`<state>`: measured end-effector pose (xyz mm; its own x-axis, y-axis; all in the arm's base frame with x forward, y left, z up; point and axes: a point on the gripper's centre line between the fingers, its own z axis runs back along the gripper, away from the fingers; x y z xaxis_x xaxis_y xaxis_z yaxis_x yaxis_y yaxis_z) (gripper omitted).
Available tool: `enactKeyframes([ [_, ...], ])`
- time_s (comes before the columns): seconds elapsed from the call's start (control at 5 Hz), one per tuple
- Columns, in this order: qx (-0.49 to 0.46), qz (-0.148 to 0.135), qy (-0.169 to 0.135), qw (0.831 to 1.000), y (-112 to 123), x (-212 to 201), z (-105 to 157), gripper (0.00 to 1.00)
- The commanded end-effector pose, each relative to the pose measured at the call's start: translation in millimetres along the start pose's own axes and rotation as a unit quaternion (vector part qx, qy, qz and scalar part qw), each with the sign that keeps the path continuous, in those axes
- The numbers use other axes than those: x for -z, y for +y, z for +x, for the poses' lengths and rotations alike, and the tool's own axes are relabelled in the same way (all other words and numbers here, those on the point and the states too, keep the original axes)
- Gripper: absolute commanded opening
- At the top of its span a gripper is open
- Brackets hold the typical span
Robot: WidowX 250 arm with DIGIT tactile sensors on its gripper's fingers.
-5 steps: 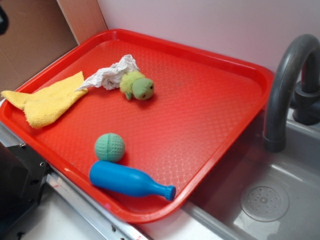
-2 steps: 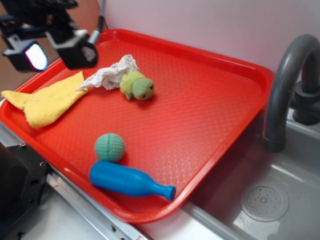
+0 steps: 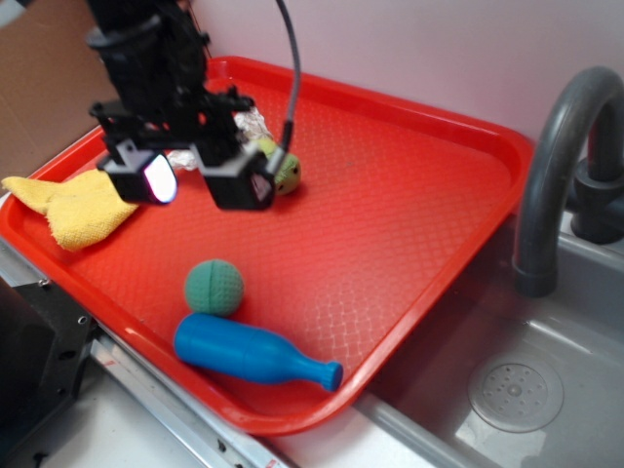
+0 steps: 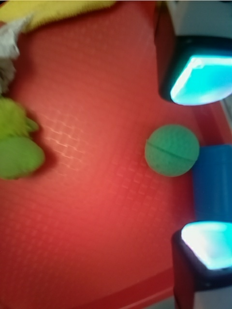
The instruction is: Grab the green ball.
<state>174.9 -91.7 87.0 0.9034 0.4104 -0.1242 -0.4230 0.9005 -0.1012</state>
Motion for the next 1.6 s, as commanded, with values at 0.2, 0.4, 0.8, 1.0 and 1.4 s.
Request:
enactKeyframes([
  [0.2,-0.010,0.045,0.026,0.999,8,50,-11,1.00],
  [0.4,-0.006,0.058,0.033,0.998,10,67,-13,1.00],
  [0.8,-0.007,0.064,0.023,0.998,7,71,-16,0.00],
  [1.0,-0.020,0.056,0.014,0.998,9,64,-14,0.00],
  [1.4,-0.037,0.024,-0.056,0.997,16,-33,13,0.00],
])
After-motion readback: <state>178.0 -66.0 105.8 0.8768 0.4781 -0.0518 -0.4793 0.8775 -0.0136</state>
